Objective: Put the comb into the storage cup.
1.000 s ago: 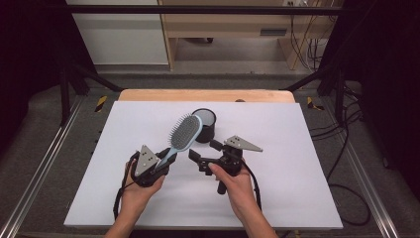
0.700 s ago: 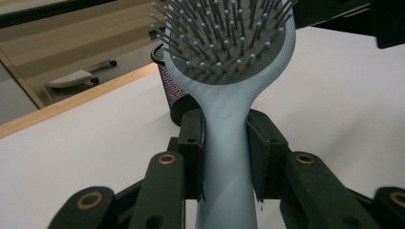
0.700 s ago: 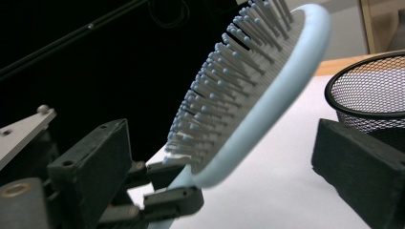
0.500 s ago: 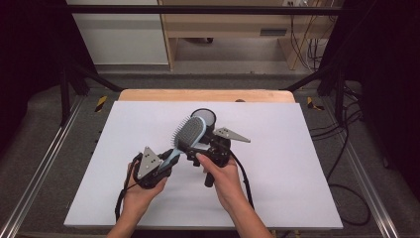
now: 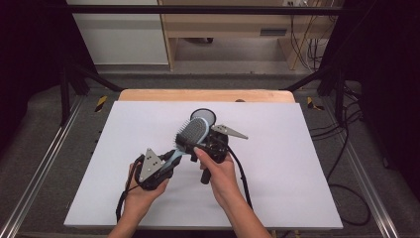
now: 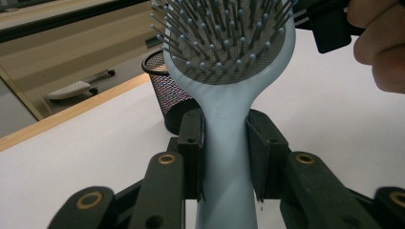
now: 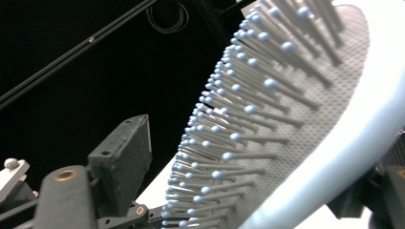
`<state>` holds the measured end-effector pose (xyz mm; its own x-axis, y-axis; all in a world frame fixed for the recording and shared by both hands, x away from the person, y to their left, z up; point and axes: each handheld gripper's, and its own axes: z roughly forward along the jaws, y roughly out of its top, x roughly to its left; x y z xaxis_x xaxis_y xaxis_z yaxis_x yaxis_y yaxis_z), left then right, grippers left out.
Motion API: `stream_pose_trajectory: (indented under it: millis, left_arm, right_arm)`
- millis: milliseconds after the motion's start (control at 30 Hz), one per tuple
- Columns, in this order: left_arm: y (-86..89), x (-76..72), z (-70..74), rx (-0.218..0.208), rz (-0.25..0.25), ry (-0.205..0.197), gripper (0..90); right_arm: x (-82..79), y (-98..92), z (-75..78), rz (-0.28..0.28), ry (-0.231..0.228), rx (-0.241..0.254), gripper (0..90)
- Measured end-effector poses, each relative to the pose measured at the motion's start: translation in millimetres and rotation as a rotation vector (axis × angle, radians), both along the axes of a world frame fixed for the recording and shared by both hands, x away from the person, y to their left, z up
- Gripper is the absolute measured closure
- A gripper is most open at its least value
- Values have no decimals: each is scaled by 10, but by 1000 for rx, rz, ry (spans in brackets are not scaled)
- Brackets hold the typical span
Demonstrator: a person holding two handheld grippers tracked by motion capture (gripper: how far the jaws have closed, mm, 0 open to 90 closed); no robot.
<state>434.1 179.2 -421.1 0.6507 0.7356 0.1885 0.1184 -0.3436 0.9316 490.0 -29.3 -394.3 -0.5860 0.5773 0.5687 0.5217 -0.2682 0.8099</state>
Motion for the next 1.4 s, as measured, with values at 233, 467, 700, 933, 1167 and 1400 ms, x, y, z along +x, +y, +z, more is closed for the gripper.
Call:
stream_pose_trajectory:
  millis: [233,467,700,933,1167,1400]
  left_arm:
    - [29,16,-17,-5,5,3,694]
    - [43,33,-49,-12,10,29,695]
    - [66,54,-59,-32,3,45,694]
    - [97,80,-60,-78,-2,69,692]
    - [129,88,-38,-124,9,76,658]
    - [161,48,-12,-155,20,92,388]
  right_arm:
    - [34,-17,-19,-3,24,13,372]
    - [49,-23,-22,22,38,54,458]
    - [51,-15,-3,32,42,64,496]
    - [45,40,80,42,13,22,516]
    - [46,86,177,41,-11,-2,526]
    - [141,44,370,-5,-54,-21,527]
